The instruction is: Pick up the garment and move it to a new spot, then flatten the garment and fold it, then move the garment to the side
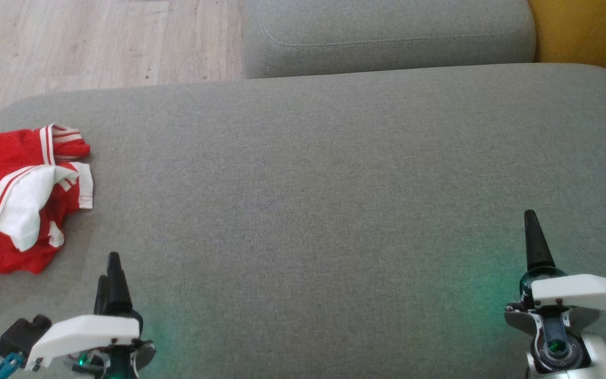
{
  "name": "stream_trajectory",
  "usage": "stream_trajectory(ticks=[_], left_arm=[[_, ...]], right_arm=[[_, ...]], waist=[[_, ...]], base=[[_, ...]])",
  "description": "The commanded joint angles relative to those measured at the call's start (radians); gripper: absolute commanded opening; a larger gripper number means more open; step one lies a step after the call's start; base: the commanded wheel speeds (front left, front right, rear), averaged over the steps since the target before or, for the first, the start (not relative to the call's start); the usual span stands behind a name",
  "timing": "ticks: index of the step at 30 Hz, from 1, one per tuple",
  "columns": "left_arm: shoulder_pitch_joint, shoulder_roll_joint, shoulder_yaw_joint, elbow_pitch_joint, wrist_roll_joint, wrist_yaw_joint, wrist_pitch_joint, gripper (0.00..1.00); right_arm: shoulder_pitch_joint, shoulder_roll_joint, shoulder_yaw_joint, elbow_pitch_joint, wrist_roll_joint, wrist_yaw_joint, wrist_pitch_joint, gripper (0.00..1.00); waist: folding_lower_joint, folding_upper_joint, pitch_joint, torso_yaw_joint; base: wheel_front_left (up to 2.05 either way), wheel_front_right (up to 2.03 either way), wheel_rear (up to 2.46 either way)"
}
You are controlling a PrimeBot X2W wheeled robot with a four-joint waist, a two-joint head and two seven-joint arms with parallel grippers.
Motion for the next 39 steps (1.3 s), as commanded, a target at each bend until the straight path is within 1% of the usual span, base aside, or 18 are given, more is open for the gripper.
stream_trajectory(ticks=[1, 14, 29, 39], left_arm=[[-0.053, 0.018, 0.002, -0.025, 0.027, 0.003, -0.014, 1.0], [-0.069, 0.029, -0.029, 0.001, 0.201, 0.012, -0.055, 1.0], [-0.092, 0.04, -0.056, 0.031, 0.375, 0.023, -0.097, 1.0], [-0.11, 0.049, -0.071, 0.04, 0.501, 0.039, -0.126, 1.0]], right_arm=[[-0.065, -0.017, 0.013, -0.028, -0.023, 0.0, -0.01, 1.0], [-0.094, -0.016, 0.041, 0.012, -0.191, 0.0, -0.051, 1.0], [-0.128, -0.021, 0.066, 0.061, -0.368, 0.0, -0.092, 1.0], [-0.155, -0.02, 0.077, 0.072, -0.492, 0.0, -0.121, 1.0]], waist=[[-0.0001, 0.0, 0.0, 0.0], [-0.0001, 0.0, -0.004, -0.001], [-0.0001, 0.0, 0.001, -0.003], [-0.0001, 0.0, 0.013, -0.006]], base=[[0.0, 0.0, 0.0], [0.0, 0.0, 0.0], [0.0, 0.0, 0.0], [0.0, 0.0, 0.0]])
